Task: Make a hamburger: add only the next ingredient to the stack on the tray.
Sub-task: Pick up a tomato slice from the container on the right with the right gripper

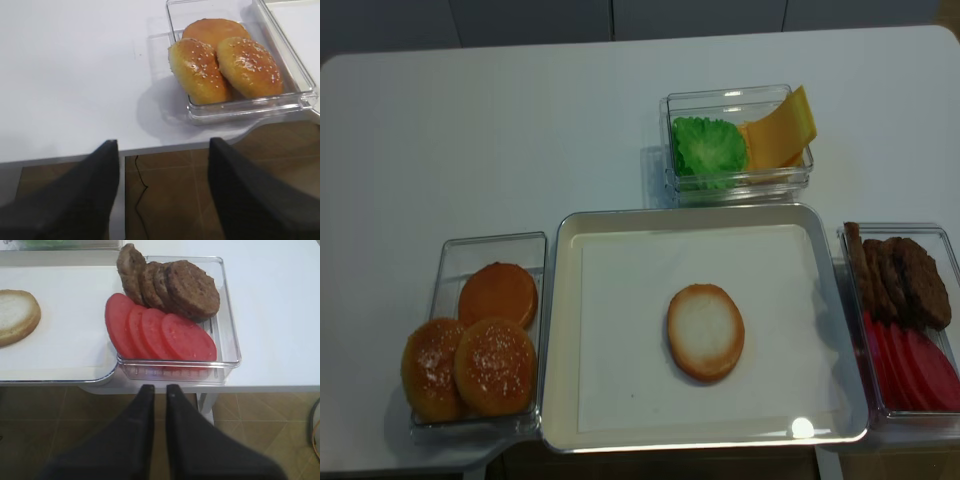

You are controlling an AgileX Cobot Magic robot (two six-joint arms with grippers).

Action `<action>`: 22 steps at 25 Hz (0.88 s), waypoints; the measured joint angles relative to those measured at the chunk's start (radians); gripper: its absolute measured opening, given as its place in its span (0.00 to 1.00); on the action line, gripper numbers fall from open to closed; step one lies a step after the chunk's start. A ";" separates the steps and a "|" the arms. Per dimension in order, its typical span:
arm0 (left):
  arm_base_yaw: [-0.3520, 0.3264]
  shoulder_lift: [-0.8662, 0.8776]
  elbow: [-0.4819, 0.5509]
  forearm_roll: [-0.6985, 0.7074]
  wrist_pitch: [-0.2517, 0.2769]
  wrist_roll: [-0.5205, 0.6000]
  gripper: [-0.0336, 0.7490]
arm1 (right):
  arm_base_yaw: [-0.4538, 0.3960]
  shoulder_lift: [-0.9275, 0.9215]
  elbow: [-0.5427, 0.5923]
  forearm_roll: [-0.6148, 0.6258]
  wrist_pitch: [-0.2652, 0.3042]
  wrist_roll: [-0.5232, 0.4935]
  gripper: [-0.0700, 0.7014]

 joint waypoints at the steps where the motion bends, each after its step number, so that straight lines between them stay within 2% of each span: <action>1: 0.000 0.000 0.000 0.000 0.000 0.000 0.58 | 0.000 0.000 0.000 0.000 0.000 0.000 0.14; 6: 0.000 0.000 0.000 0.000 0.000 0.000 0.58 | 0.000 0.000 0.000 0.000 0.000 0.000 0.09; 22: 0.000 0.000 0.000 0.000 0.000 0.000 0.58 | 0.000 0.000 0.000 0.000 0.000 0.000 0.09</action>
